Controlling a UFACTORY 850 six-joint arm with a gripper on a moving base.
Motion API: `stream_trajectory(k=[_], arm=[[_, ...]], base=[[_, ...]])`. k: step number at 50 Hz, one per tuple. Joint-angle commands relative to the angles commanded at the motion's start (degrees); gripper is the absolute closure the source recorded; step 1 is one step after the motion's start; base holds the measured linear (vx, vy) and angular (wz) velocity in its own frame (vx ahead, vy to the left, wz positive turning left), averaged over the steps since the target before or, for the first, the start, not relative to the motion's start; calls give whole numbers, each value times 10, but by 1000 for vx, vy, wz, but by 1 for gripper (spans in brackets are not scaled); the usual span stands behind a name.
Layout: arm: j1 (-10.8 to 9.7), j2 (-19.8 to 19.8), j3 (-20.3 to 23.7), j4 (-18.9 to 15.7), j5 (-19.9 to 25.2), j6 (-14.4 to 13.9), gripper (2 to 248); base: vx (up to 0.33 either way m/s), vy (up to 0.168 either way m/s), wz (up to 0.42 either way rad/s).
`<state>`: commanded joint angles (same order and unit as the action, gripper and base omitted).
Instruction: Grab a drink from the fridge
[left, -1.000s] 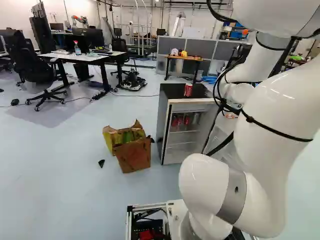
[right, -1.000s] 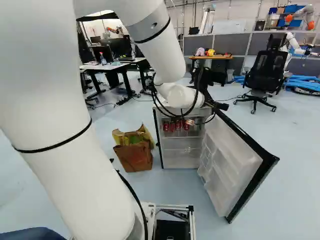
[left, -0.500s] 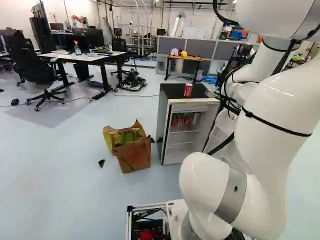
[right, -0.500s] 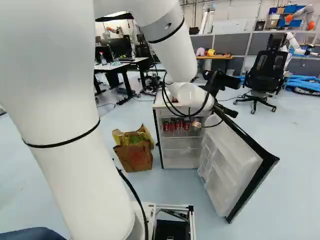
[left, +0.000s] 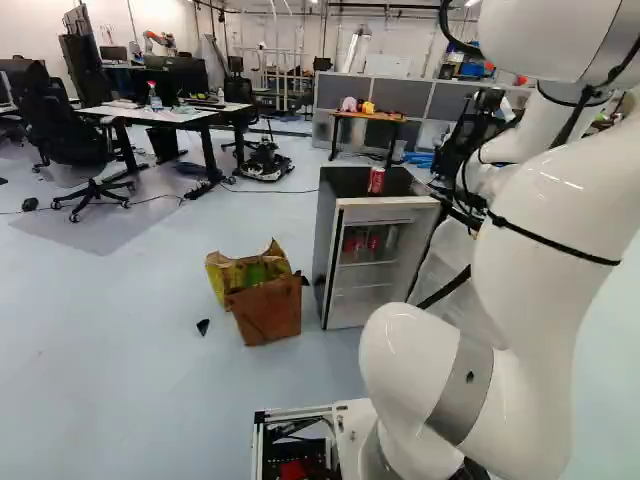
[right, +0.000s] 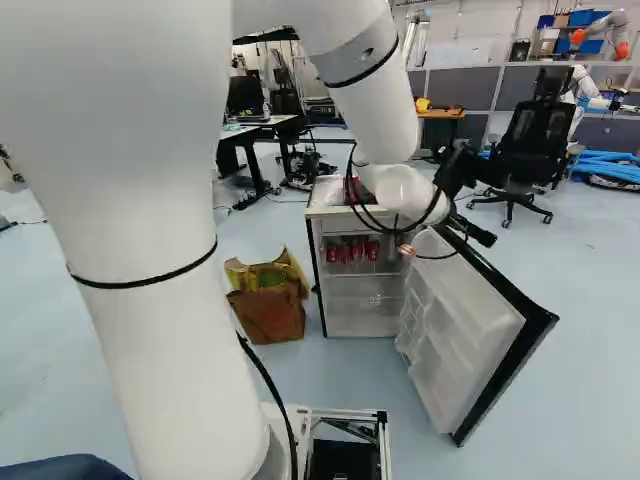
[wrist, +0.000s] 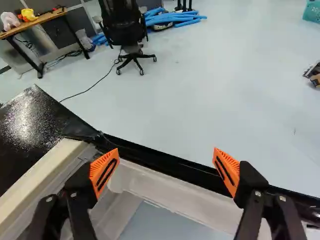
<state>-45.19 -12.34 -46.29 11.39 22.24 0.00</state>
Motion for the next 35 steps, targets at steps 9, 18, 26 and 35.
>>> stream_trajectory(k=[9, 18, 26, 35], arm=[[-13, -14, -16, 0, 0, 0, 3], [-27, -28, -33, 0, 0, 0, 3], [-36, -43, -51, 0, -9, 0, 3], [-46, -62, -72, 0, -26, 0, 3]], base=[[0, 0, 0], [0, 0, 0], [0, 0, 0], [0, 0, 0]])
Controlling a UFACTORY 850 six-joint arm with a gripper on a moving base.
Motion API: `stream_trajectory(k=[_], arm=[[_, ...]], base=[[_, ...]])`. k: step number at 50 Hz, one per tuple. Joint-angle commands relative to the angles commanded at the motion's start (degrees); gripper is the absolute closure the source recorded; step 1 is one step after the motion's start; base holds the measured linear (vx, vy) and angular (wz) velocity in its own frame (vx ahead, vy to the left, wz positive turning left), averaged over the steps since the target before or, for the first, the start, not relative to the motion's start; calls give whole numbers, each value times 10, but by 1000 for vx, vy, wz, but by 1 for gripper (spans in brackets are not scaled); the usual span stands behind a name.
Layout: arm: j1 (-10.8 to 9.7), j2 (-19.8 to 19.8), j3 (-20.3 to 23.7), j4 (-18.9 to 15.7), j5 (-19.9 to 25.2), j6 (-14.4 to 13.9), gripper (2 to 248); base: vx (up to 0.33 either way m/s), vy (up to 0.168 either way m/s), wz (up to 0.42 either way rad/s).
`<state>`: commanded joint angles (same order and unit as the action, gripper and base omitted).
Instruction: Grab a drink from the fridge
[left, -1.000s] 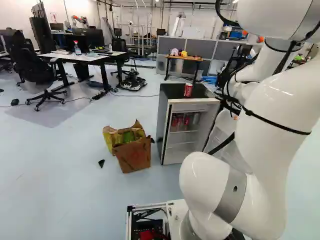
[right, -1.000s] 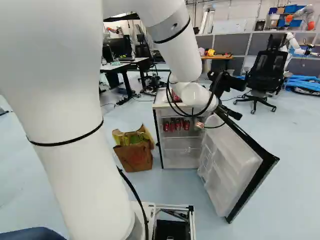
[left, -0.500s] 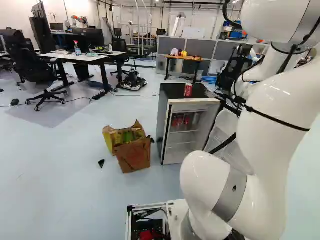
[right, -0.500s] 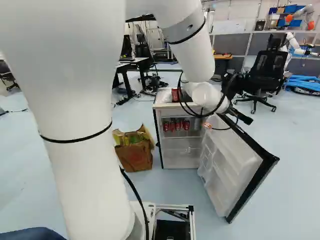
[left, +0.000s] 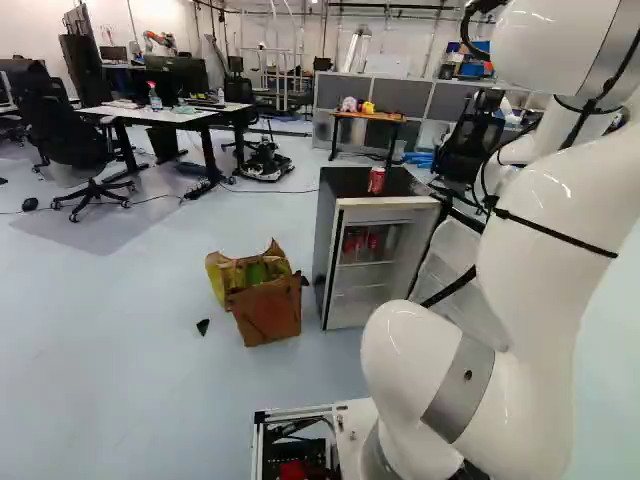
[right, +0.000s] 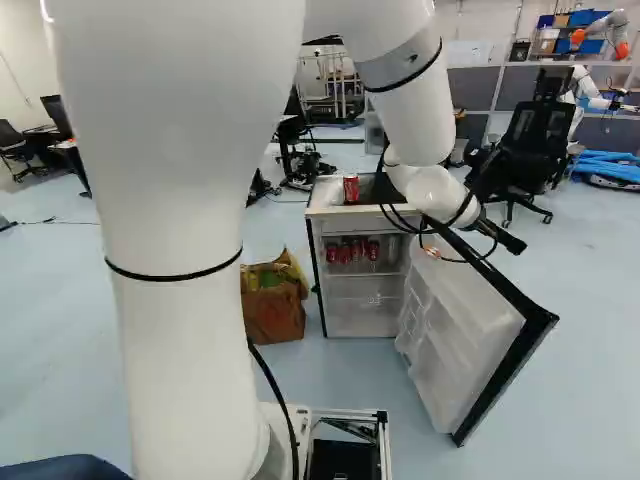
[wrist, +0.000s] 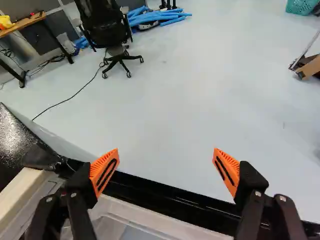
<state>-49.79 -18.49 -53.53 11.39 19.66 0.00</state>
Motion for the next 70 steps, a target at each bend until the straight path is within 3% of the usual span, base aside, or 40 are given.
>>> stream_trajectory(k=[38, 70], arm=[[-20, -95, -119, 0, -86, 0, 3], [-24, -180, -234, 0, -207, 0, 3]], base=[[0, 0, 0], [0, 0, 0]])
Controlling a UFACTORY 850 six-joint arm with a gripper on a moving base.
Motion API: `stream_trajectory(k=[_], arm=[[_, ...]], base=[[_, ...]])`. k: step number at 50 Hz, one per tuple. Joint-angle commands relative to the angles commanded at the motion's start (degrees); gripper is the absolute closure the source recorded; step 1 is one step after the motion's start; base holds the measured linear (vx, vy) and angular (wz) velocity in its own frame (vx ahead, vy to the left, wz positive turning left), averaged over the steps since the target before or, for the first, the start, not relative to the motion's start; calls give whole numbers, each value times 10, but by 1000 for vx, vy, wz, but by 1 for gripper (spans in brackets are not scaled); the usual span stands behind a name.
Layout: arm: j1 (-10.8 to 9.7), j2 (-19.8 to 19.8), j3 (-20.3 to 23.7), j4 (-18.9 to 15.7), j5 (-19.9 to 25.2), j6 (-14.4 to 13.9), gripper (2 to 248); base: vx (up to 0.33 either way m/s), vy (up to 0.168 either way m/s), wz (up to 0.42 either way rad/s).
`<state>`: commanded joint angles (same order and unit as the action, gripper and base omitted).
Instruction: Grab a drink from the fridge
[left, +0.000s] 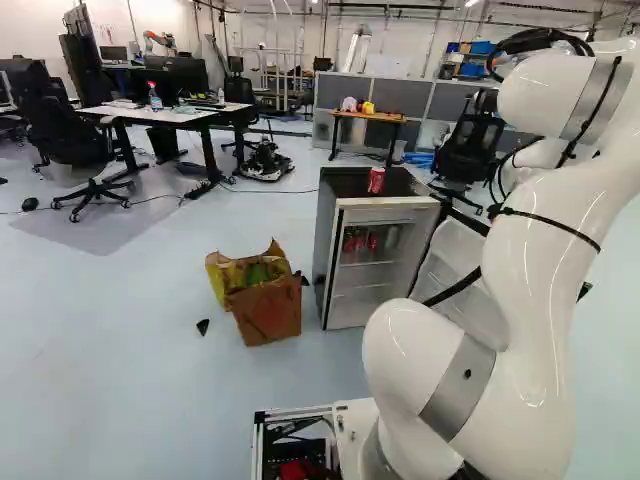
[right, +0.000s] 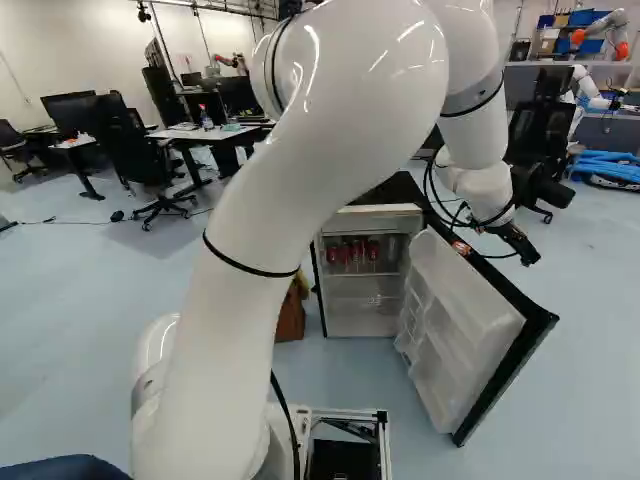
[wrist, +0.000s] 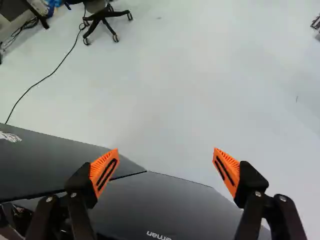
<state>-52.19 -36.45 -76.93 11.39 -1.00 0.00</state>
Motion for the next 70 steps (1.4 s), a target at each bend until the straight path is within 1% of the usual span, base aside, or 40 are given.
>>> stream_trajectory(k=[4, 14, 36, 53, 70], arm=[[-1, -7, -9, 0, -16, 0, 3], [-1, -7, -9, 0, -53, 0, 3], [-1, -7, -9, 0, -103, 0, 3], [-3, -2, -3, 0, -109, 0, 3], [-8, 12, 18, 0, -109, 0, 3]], base=[[0, 0, 0], [0, 0, 0], [0, 0, 0], [0, 0, 0], [0, 0, 0]])
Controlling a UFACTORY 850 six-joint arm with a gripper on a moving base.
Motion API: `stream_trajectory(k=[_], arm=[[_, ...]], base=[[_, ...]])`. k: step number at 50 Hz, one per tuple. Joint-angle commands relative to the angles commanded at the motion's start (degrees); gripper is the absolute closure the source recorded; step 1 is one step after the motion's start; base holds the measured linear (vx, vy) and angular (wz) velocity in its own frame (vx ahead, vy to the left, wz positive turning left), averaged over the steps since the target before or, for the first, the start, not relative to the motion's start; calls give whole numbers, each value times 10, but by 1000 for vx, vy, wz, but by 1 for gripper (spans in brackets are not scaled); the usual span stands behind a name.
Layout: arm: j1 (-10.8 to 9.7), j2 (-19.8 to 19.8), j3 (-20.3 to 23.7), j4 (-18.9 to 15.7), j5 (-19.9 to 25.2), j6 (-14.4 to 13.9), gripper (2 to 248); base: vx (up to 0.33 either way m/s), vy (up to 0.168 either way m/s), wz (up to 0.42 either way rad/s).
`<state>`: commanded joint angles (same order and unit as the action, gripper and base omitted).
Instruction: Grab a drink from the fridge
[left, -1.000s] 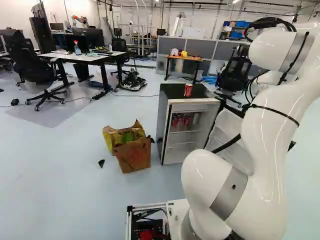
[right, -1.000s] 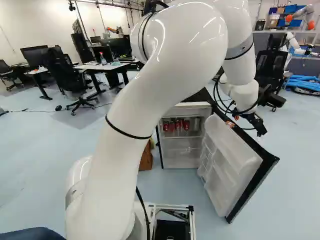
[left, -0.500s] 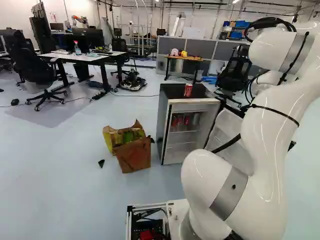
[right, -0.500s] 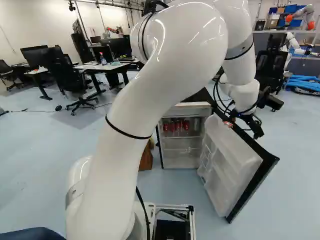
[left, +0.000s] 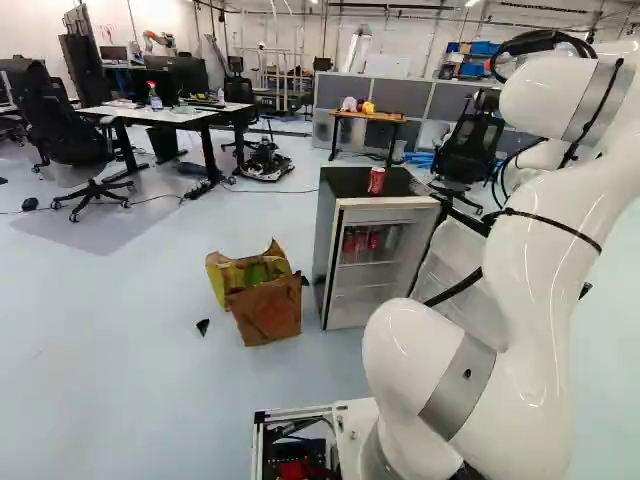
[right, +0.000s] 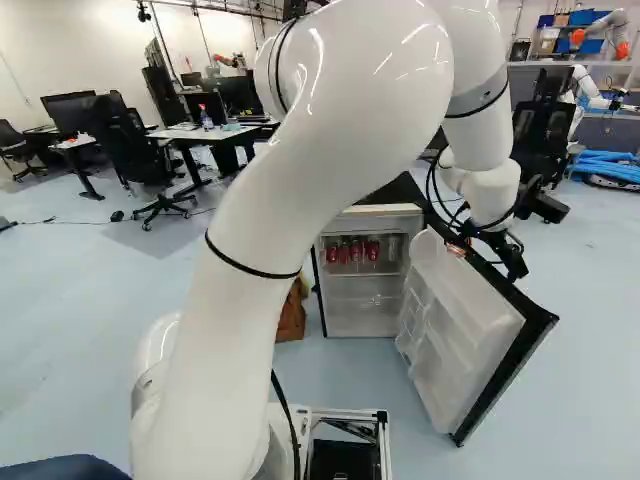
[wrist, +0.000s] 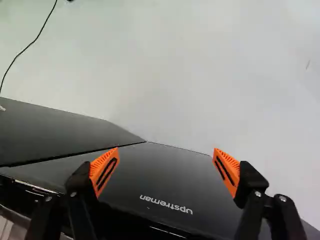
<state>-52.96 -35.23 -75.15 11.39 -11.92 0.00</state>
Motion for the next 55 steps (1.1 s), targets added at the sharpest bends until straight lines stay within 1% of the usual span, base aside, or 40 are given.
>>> stream_trajectory(k=[55], arm=[[-12, 75, 105, 0, 0, 0, 3]], base=[[0, 0, 0]])
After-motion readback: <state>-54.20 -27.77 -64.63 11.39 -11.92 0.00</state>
